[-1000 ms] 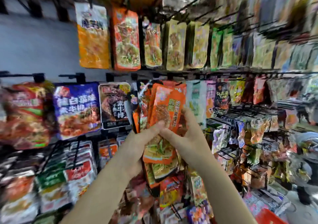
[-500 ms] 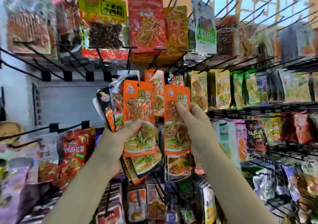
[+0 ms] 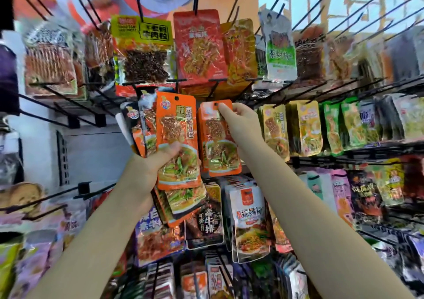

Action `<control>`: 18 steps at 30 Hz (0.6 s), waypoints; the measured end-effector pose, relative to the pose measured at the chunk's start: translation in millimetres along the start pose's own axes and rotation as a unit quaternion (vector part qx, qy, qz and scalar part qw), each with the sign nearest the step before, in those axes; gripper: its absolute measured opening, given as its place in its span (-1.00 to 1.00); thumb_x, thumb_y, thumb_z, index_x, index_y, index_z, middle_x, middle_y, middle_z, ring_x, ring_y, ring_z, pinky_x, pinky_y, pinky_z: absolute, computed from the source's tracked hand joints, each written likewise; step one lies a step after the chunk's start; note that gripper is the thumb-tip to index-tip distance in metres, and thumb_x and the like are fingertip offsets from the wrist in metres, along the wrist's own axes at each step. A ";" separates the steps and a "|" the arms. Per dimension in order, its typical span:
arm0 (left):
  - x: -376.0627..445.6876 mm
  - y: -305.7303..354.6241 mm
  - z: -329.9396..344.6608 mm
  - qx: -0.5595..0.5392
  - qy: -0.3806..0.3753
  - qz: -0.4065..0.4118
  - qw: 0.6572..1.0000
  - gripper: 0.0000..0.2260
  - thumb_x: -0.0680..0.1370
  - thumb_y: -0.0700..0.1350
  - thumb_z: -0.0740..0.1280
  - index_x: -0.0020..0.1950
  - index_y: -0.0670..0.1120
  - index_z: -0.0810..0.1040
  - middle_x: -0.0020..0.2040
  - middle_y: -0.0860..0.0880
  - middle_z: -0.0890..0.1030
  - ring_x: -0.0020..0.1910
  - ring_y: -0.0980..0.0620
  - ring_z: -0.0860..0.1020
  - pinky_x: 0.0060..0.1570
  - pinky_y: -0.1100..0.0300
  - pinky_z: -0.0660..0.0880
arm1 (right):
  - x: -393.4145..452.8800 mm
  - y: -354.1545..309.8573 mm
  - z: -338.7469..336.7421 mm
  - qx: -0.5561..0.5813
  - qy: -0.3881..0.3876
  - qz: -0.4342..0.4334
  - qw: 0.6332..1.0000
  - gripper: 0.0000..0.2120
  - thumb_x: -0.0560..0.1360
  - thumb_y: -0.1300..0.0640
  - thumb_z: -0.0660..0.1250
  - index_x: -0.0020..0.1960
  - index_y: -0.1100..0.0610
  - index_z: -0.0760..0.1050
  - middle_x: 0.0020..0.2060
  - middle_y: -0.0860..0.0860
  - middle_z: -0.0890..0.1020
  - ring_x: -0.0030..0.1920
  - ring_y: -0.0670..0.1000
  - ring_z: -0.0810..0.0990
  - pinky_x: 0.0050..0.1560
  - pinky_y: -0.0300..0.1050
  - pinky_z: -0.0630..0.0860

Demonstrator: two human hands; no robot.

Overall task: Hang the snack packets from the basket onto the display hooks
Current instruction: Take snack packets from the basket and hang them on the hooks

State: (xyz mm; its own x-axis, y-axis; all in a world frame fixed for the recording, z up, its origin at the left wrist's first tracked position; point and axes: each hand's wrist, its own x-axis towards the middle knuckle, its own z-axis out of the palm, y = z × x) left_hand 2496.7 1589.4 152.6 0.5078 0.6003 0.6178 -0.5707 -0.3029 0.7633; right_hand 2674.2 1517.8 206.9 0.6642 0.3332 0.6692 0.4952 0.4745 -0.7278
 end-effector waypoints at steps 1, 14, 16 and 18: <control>2.7 -1.2 0.4 0.007 -0.013 0.005 1.000 -0.67 0.31 -0.06 0.49 0.06 -0.07 0.68 -0.02 -0.05 0.75 -0.02 -0.08 0.72 0.22 -0.18 0.54 | 3.7 0.2 2.3 -0.003 0.007 0.004 1.000 -0.75 0.60 -0.01 0.35 -0.16 0.13 0.55 -0.25 0.13 0.55 -0.26 0.07 0.54 -0.26 0.03 0.49; 9.2 -4.6 -0.2 -0.003 -0.026 -0.022 0.999 -0.81 0.46 -0.13 0.42 0.06 -0.07 0.65 -0.13 0.00 0.75 -0.19 0.01 0.73 -0.31 0.17 0.63 | 17.3 -5.4 7.0 0.001 0.008 0.001 1.000 -0.78 0.57 0.01 0.36 -0.15 0.13 0.49 -0.26 0.12 0.41 -0.26 0.05 0.39 -0.24 -0.01 0.37; 9.3 -5.0 -2.2 -0.008 -0.027 -0.030 0.999 -0.73 0.40 -0.09 0.44 0.08 -0.08 0.66 -0.11 -0.02 0.75 -0.17 0.01 0.73 -0.31 0.17 0.63 | 17.9 -5.1 6.3 0.009 0.014 0.013 1.000 -0.80 0.57 0.02 0.35 -0.14 0.13 0.49 -0.25 0.12 0.42 -0.25 0.06 0.40 -0.25 0.00 0.38; 10.8 -5.8 -4.0 -0.008 -0.028 -0.032 0.999 -0.69 0.39 -0.09 0.44 0.11 -0.09 0.65 -0.07 -0.04 0.75 -0.14 -0.02 0.73 -0.29 0.15 0.64 | 18.8 -2.5 6.2 0.012 0.020 0.024 0.999 -0.72 0.55 0.02 0.35 -0.13 0.25 0.50 -0.25 0.13 0.45 -0.26 0.08 0.45 -0.26 0.01 0.44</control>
State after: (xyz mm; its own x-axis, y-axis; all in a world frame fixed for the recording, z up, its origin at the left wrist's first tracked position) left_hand 2502.9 1600.6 154.1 0.5786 0.5748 0.5787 -0.5468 -0.2531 0.7981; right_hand 2682.0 1528.0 222.3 0.7089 0.3245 0.6262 0.4479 0.4788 -0.7551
